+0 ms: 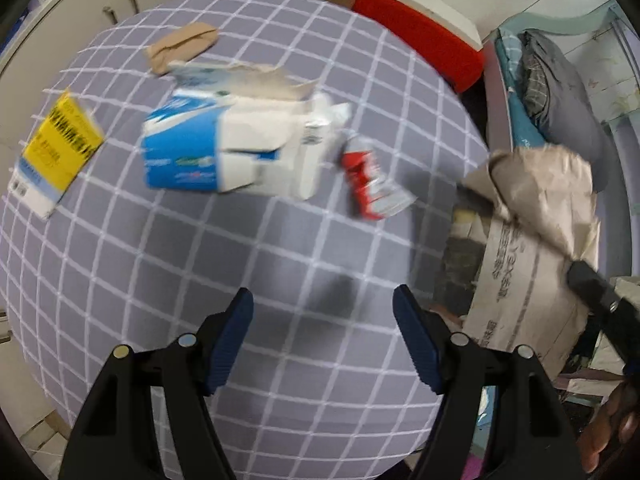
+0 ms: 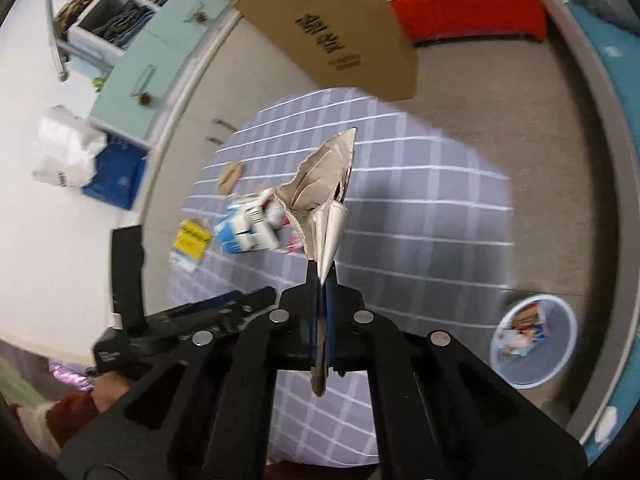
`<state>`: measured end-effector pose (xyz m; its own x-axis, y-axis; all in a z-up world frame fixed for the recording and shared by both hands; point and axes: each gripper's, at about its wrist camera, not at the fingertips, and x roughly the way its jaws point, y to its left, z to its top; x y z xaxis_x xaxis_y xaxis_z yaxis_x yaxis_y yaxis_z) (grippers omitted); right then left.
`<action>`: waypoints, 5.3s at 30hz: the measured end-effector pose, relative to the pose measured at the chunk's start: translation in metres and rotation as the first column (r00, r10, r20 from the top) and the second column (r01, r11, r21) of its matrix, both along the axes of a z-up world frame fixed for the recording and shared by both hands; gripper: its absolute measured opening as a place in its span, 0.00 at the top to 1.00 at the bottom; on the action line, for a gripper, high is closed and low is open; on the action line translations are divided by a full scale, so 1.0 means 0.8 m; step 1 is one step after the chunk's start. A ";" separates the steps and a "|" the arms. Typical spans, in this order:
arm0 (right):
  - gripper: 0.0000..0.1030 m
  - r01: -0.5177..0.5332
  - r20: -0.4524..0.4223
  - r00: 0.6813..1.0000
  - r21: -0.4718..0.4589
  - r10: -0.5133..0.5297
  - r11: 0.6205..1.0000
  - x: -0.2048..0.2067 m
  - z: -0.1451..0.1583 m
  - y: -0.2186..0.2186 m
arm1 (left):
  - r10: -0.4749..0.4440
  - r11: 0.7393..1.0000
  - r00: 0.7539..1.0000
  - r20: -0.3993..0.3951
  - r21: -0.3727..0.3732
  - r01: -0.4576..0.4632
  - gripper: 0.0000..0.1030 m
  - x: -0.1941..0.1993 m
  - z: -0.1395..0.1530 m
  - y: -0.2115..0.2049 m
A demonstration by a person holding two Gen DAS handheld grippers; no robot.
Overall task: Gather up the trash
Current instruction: 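Grasp folded newspaper with right tool while left tool grasps red packet, then carry both items to the bin and open right tool over it, then open the left tool over the bin to drop the red packet, then move both tools back to the table above the remaining trash, then lower left tool onto white-blue carton while right tool reaches white eye-drop bottle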
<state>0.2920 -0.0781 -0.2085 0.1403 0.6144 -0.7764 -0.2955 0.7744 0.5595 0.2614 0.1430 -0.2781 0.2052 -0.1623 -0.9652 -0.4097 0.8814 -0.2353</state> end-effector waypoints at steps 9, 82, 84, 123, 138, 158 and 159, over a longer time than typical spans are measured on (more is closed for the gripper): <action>0.97 0.073 0.016 0.997 -0.069 -0.072 0.995 0.019 -0.012 -0.031 | 0.035 0.999 0.999 0.004 0.014 -0.035 0.32 0.066 -0.010 -0.022; 0.42 0.344 -0.211 0.860 -0.434 -0.465 0.833 -0.122 -0.238 -0.407 | -0.457 0.889 0.836 -0.304 -0.154 0.431 0.83 -0.028 -0.211 -0.457; 0.42 0.354 -0.214 0.853 -0.435 -0.477 0.828 -0.128 -0.240 -0.412 | -0.467 0.884 0.827 -0.313 -0.155 0.441 0.83 -0.029 -0.216 -0.464; 0.40 0.389 -0.094 0.899 -0.283 -0.429 0.877 -0.098 -0.114 -0.365 | -0.328 0.945 0.942 -0.073 -0.040 0.326 0.36 -0.002 -0.056 -0.368; 0.40 0.138 0.032 0.990 -0.153 -0.135 0.979 -0.018 -0.019 -0.063 | 0.020 0.993 0.996 0.089 0.113 -0.031 0.33 -0.011 0.049 -0.052; 0.40 0.100 -0.027 0.994 -0.195 -0.107 0.976 0.032 -0.040 0.102 | 0.078 0.989 0.994 0.070 0.123 -0.086 0.33 0.016 0.028 0.104; 0.40 0.100 -0.027 0.994 -0.197 -0.107 0.975 0.036 -0.041 0.099 | 0.068 0.990 0.995 0.072 0.121 -0.076 0.33 0.026 0.027 0.097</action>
